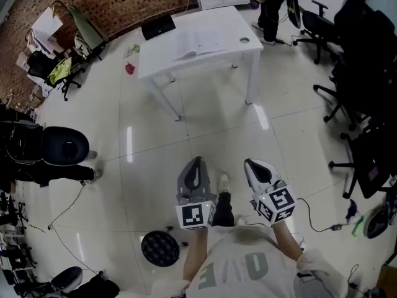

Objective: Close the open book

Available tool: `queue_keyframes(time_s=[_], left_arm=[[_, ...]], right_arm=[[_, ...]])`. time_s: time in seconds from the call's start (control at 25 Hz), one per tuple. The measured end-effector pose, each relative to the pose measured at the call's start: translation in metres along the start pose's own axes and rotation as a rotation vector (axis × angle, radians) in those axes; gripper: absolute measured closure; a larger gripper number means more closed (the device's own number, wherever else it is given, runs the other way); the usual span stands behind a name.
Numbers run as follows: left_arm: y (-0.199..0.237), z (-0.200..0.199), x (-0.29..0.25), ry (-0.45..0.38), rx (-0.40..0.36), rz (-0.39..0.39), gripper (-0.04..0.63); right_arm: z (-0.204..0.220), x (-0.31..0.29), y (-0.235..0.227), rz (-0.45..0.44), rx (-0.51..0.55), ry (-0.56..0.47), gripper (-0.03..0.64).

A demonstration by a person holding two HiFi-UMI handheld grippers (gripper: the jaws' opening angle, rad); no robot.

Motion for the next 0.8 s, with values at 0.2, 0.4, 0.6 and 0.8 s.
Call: queue_keyframes(time_s=[0.2, 0.4, 0.6, 0.8], left_arm=[[0.041, -0.015, -0.093, -0.03, 0.008, -0.012, 0.584], [0.067, -0.028, -0.18, -0.063, 0.006, 0.04, 0.583], [0.084, -0.03, -0.233, -0.04, 0.043, 0.044, 0.583], [0.094, -0.023, -0.282, -0.023, 0.055, 0.022, 0.583]], right_arm=[[-0.048, -0.082, -0.046, 0.011, -0.014, -0.045, 0.615], [-0.092, -0.147, -0.086, 0.066, 0.006, -0.084, 0.615], [-0.103, -0.186, -0.117, 0.102, 0.023, -0.048, 0.615], [-0.113, -0.229, -0.155, 0.088, 0.003, -0.036, 0.615]])
Point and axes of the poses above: the fingertips, and each gripper's own axes: x backward along the fingers, y to its left, z out of its underside, the point moved 1 cm from there along x, backward along the fingers, and after that the axes turned 14 degrees about -z, right-handed, at the moved point
